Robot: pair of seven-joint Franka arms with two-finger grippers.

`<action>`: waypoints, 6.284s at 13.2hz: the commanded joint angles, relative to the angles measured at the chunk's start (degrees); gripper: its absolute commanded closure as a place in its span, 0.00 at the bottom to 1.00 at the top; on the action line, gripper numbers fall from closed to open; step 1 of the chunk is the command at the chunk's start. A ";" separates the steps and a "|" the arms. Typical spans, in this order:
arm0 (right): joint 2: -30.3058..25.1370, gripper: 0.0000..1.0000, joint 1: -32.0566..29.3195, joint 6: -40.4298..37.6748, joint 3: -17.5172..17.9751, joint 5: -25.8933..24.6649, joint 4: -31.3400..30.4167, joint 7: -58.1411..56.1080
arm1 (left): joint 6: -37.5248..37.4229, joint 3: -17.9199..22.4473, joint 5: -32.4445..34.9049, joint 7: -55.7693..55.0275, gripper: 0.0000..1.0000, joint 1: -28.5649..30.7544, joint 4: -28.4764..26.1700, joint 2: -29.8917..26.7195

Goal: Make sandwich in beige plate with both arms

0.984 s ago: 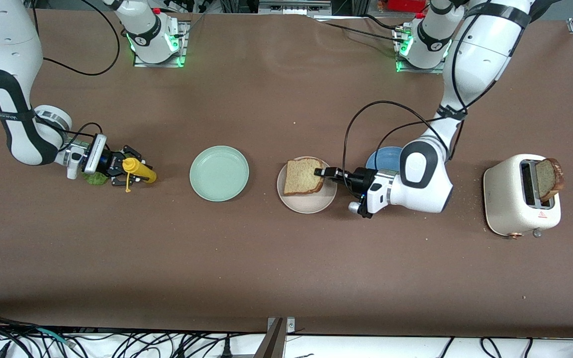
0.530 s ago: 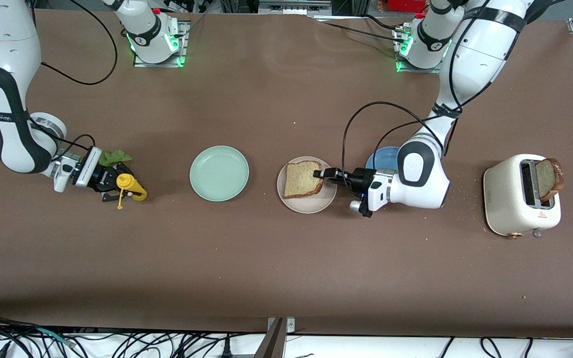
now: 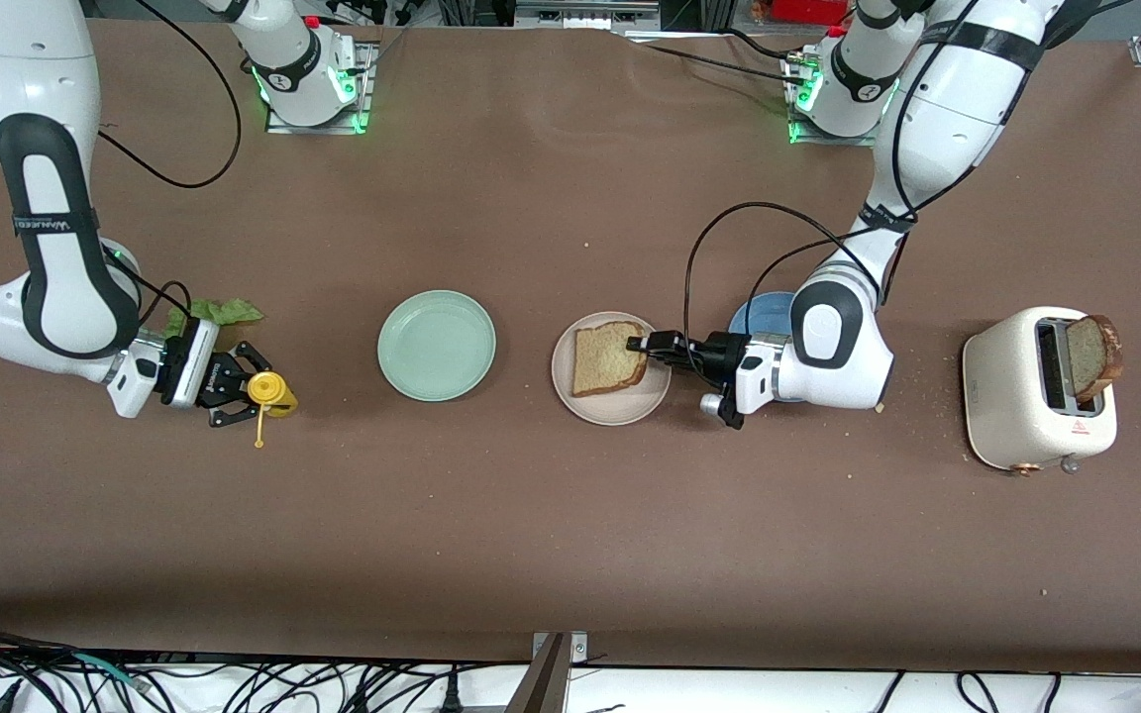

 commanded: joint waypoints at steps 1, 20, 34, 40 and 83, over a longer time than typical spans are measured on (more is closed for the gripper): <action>-2.83 1.00 3.59 3.05 -0.26 -6.20 -0.22 7.56 | 4.43 -0.10 -2.55 2.42 0.00 0.17 -2.43 -1.97; -6.08 1.00 28.98 7.55 0.00 -57.88 5.85 69.00 | 8.23 5.18 48.65 -28.43 0.00 9.03 -10.78 -24.81; 11.92 1.00 47.71 -13.60 -0.09 -80.91 28.15 102.49 | 3.34 5.26 67.58 -30.45 0.00 14.05 -4.64 -29.74; 15.88 1.00 52.47 -18.65 -0.09 -87.77 30.20 110.59 | -7.24 5.35 67.58 -30.37 0.00 14.93 0.21 -29.74; -11.71 1.00 25.23 -2.74 -11.34 -38.93 5.15 60.85 | -8.74 5.35 67.67 -30.45 0.00 16.51 -0.14 -29.47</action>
